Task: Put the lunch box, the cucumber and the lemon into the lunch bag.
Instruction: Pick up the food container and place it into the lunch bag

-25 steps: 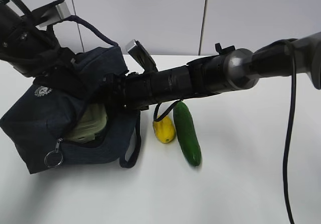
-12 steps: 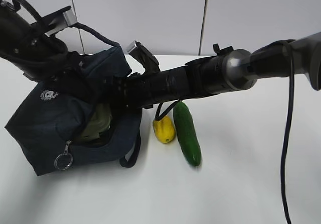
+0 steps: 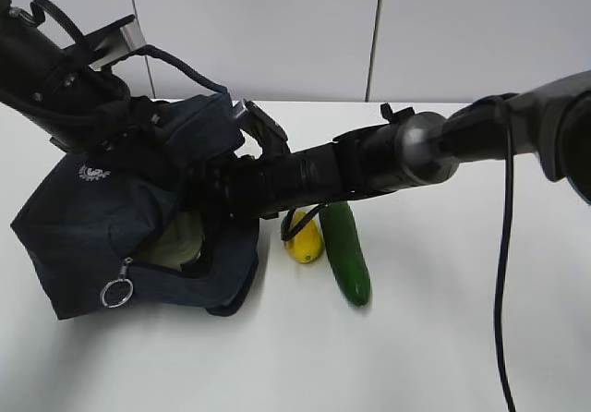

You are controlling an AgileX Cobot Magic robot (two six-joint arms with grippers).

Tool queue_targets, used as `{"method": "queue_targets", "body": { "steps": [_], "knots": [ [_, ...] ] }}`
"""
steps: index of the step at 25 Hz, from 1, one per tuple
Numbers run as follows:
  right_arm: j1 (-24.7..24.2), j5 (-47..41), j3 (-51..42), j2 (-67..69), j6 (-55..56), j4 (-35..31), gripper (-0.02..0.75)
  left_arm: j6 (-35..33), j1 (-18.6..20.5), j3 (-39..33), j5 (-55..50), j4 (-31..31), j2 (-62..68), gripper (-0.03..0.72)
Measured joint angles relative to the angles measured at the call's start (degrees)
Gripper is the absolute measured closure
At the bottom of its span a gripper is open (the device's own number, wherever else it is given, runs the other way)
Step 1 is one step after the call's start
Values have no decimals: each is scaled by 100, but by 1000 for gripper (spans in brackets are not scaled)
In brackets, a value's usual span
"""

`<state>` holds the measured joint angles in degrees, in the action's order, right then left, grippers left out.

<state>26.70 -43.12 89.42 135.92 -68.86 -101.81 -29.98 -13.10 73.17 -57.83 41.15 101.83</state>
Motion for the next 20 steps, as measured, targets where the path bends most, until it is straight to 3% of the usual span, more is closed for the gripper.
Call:
{"method": "queue_targets", "body": {
  "steps": [6, 16, 20],
  "knots": [
    [0, -104, 8, 38, -36, -36, 378, 0, 0, 0, 0, 0, 0, 696],
    [-14, -548, 34, 38, -38, -83, 260, 0, -5, 0, 0, -20, 0, 696],
    [-261, -878, 34, -26, 204, 459, 259, 0, -13, 0, -60, -20, 0, 696]
  ]
}}
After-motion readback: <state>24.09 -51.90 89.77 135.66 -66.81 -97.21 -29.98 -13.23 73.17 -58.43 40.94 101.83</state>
